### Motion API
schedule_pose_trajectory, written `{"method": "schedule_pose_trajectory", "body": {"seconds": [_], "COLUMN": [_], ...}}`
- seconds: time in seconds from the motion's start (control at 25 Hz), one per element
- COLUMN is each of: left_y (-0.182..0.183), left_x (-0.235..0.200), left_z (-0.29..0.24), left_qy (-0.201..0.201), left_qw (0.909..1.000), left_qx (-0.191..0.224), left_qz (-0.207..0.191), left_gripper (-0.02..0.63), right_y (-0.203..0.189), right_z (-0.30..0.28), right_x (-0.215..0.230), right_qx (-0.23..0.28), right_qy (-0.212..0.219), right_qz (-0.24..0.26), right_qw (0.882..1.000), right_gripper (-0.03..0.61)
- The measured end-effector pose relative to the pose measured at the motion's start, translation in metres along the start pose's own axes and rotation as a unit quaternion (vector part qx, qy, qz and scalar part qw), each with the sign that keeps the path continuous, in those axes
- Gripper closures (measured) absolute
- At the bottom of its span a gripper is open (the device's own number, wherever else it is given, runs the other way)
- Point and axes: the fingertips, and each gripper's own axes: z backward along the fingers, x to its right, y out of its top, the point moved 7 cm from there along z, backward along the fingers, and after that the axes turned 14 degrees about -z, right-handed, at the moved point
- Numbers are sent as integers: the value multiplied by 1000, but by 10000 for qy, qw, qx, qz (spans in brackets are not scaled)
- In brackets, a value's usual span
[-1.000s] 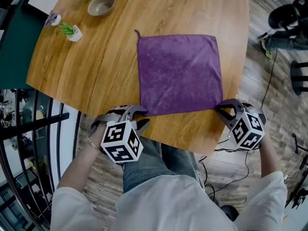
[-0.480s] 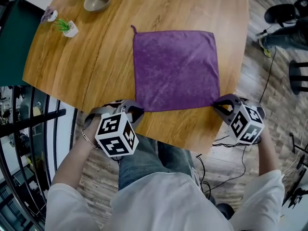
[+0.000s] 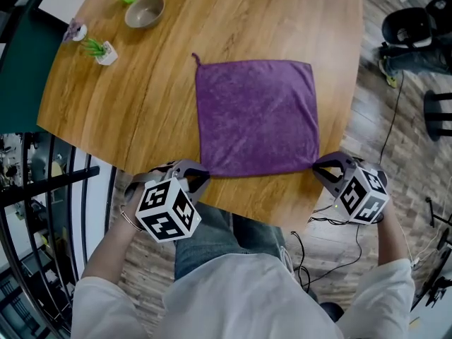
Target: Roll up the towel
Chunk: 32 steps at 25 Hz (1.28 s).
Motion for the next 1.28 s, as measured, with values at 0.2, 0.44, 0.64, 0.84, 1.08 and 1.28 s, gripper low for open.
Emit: {"method": "schedule_pose_trajectory", "body": {"seconds": [0.2,0.44,0.64,0.84,1.08,1.28], "left_y": [-1,-7,-9,-12,-20,-3], "left_x": [-18,-44,-56,-62,-65,-48], "left_z": [8,10,2,-3,12,22], "left_qy": [139,325,360,478,635,669], "left_qw": [9997,9985,9978,9968,9942,9953], "left_qx": [89,91,-38,-72,28,181], "left_qz": [169,422,550,640,863,683], "left_gripper": [592,592,592,572,514,514], "right_y": [13,23,25,25,22,25], "right_z": [12,11,1,-7,7,25], "right_x": [18,40,51,57,59,49], "right_qx": [188,198,197,296,514,697], "right_qy": [-79,-277,-278,-565,-805,-969], "right_qz": [-120,-200,-265,-297,-457,-307], "right_qw": [9997,9992,9991,9975,9944,9924], "right_gripper": [563,563,561,555,466,460]}}
